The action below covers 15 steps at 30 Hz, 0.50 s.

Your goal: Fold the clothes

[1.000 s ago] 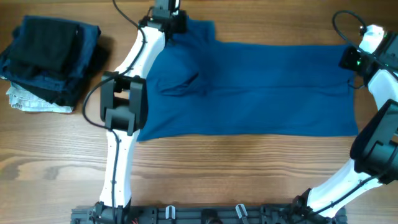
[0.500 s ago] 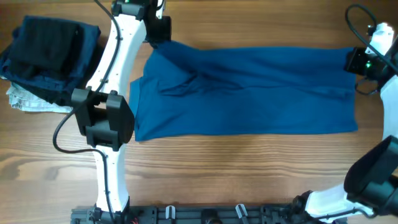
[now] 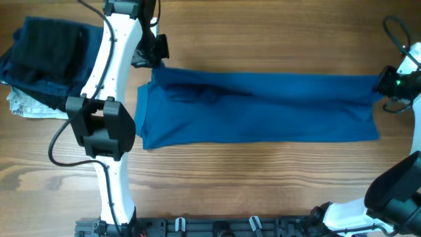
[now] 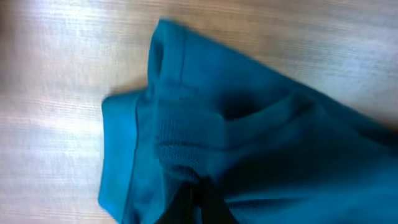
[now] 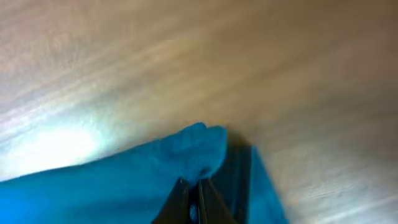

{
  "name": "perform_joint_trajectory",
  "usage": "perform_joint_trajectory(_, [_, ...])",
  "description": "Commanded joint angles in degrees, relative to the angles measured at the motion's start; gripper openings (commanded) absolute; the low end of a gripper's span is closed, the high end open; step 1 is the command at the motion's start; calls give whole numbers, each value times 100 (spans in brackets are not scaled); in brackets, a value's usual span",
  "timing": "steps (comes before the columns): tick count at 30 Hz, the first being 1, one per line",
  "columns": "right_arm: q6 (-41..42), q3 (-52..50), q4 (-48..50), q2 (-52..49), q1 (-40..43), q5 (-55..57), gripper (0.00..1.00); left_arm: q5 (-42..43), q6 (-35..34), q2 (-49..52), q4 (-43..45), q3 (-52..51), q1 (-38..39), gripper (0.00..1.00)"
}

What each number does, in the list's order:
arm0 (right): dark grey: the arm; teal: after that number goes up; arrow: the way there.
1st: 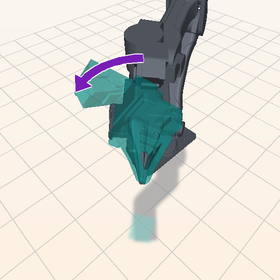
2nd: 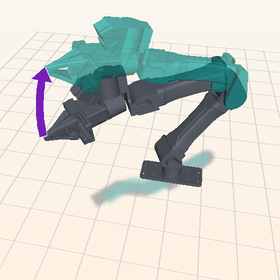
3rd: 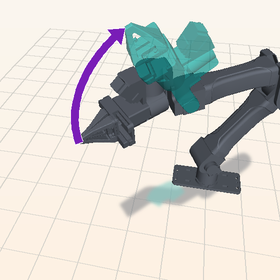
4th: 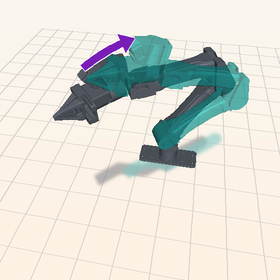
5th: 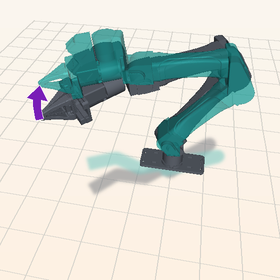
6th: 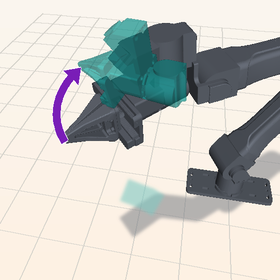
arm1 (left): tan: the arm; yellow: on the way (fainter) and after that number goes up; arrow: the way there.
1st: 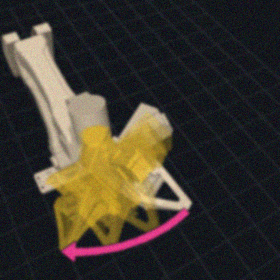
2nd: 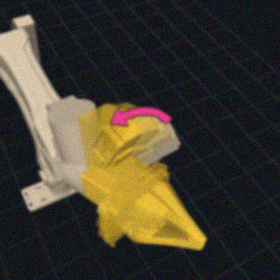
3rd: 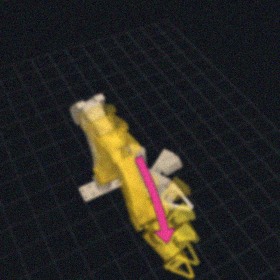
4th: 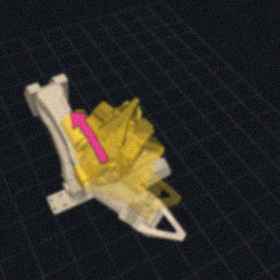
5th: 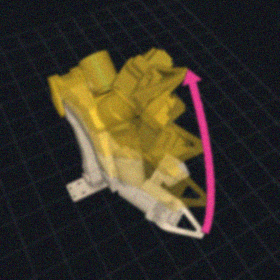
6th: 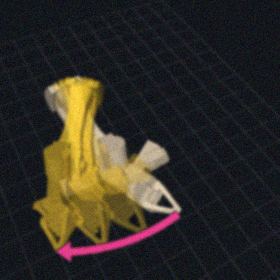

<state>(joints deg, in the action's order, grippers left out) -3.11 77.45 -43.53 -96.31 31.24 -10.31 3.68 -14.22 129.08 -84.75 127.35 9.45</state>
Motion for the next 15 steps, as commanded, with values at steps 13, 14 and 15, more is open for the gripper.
perform_joint_trajectory(13, [1401, -214, -1147, -535, 7, 769, 4, -402, -815, -240, -494, -1355, 37, 4])
perform_joint_trajectory(14, [1574, -214, -1270, -619, 7, 931, 4, -444, -817, -240, -490, -1423, 46, 4])
perform_joint_trajectory(15, [1685, -214, -1357, -691, 7, 1078, 4, -514, -848, -240, -490, -1488, 44, 4])
